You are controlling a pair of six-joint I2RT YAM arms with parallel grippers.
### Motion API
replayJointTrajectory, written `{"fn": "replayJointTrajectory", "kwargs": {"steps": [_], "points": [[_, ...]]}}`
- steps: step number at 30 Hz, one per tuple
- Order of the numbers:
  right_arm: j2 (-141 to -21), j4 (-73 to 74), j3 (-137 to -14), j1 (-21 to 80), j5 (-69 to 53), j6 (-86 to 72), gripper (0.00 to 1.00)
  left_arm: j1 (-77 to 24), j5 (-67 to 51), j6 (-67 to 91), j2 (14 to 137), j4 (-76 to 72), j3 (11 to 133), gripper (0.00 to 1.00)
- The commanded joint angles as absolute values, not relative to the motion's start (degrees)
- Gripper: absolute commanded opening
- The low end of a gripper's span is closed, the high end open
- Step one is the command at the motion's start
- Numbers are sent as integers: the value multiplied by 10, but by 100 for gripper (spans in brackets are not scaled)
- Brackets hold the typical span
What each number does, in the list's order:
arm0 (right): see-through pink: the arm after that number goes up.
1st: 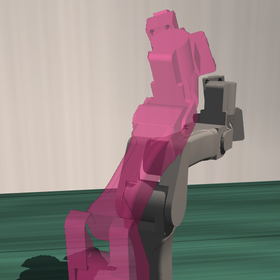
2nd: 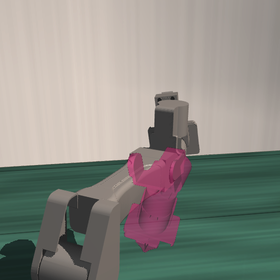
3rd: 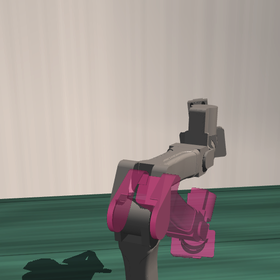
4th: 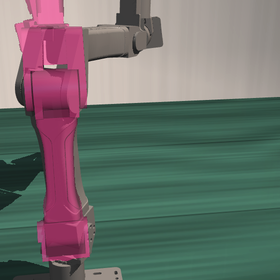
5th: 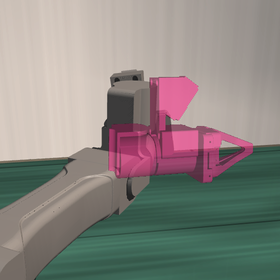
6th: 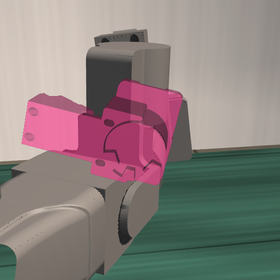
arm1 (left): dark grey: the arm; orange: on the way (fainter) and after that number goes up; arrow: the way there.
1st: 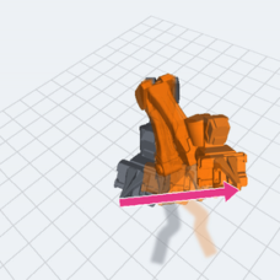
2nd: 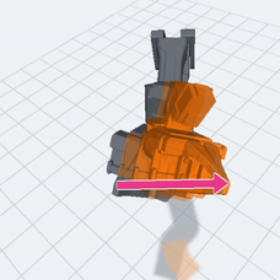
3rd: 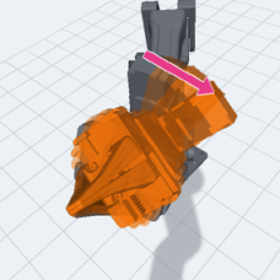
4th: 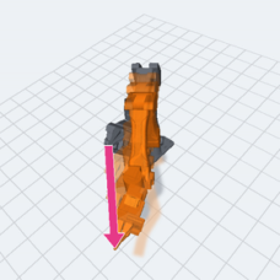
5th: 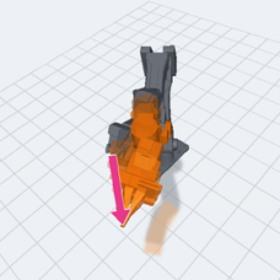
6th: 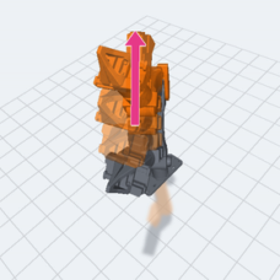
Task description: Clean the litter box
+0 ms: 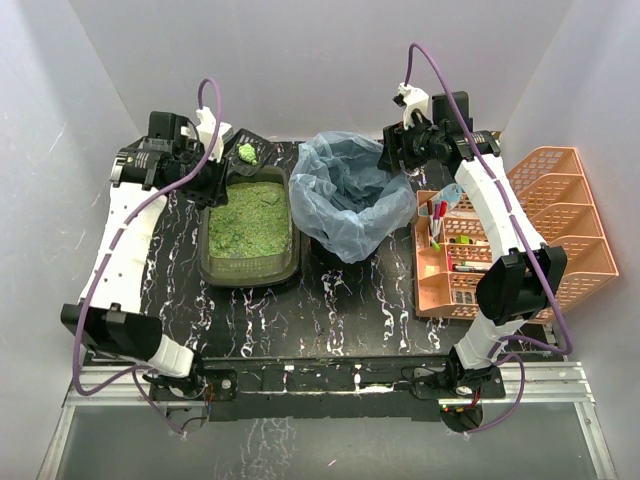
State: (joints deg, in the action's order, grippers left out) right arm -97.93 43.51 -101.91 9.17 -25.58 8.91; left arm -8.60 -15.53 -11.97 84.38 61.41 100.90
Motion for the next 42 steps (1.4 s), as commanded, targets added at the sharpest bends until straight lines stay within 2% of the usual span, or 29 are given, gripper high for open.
{"fn": "replayJointTrajectory", "kwargs": {"steps": [1,20,33,42], "points": [[-952,415,-1042,92,-249,93,65,-105,-154,-120,855,662,1071,0],[-894,420,-989,93,-227,125,66,-257,-38,-139,973,667,1248,0],[-824,392,-915,51,-201,124,66,-358,85,-188,1021,644,1277,0],[-802,380,-889,22,-215,111,66,-430,219,-263,1016,598,1253,0]]}}
